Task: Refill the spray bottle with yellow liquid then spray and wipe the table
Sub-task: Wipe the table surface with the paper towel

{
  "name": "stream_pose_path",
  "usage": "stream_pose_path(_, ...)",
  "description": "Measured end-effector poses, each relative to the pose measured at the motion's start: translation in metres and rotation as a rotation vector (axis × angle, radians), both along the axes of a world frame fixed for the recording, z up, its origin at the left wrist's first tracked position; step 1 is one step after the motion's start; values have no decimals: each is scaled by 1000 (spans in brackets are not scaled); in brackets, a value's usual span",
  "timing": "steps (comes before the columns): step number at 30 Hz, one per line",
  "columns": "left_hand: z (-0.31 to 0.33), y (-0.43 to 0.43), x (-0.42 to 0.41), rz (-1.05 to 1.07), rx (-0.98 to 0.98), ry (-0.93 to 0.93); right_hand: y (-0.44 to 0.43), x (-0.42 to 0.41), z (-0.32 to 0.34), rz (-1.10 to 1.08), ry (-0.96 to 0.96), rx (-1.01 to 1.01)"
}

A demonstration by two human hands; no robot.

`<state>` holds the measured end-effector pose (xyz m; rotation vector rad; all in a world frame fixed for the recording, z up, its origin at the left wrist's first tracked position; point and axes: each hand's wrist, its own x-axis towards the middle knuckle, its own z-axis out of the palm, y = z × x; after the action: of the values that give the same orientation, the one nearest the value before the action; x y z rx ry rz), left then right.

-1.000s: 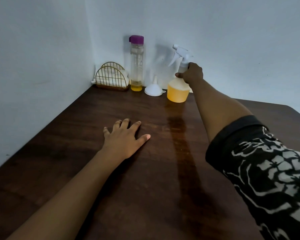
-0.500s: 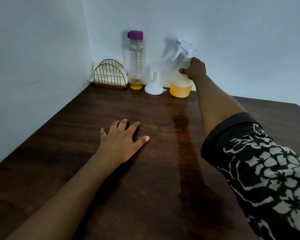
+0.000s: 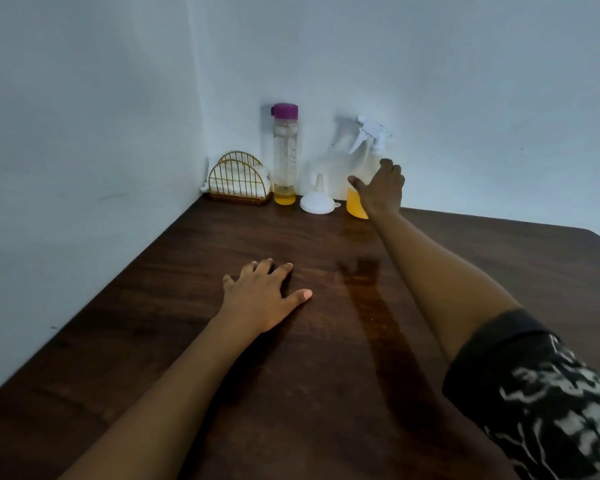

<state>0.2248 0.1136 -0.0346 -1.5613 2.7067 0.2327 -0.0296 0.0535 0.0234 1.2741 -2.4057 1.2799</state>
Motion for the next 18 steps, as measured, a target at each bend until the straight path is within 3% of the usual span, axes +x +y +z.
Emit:
stream_pose_path(3, 6, -3, 4, -5, 60, 64, 2, 29, -1, 154, 107, 46)
stream_pose_path(6, 24, -30, 11, 31, 152, 276, -13, 54, 5, 315, 194, 149)
stream_pose_path(8, 51, -72, 18, 58, 35, 335, -32, 70, 9, 369, 197, 186)
stream_pose_path(12, 105, -174, 22, 49, -319, 264, -73, 90, 9, 372, 173, 211)
stream_pose_path(18, 120, -268, -8, -123, -287, -3, -129, 102, 24, 398, 440, 244)
